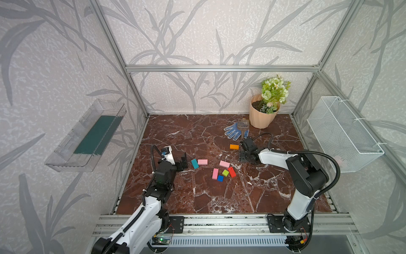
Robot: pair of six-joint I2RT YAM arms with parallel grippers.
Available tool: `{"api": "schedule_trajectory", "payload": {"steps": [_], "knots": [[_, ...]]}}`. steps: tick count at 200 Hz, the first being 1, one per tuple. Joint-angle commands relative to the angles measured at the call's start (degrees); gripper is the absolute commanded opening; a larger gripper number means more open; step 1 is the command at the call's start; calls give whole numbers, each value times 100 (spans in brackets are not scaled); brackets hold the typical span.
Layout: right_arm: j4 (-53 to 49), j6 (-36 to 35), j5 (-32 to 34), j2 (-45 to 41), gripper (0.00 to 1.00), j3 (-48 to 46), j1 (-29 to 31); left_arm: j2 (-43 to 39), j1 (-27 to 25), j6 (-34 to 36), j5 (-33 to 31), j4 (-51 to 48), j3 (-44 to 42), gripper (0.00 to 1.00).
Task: Build the wood block tower
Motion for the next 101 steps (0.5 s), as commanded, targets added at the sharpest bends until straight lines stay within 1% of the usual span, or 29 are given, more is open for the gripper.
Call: {"api": "schedule_trajectory", "payload": {"steps": [1,37,74,101], "knots": [[-516,17,98,279,81,-170,-62,-41,-13,3,-57,-12,74,99],[-532,21,109,288,83,-152,-64,-28,-17,3,-58,-12,74,99],[-535,-13,80,294,88,-125,-59,-38,-15,3,-49,-5,70,99],[-506,-72,-11,258,88,-142,-61,-25,-17,3,-40,-4,69,99]]}}
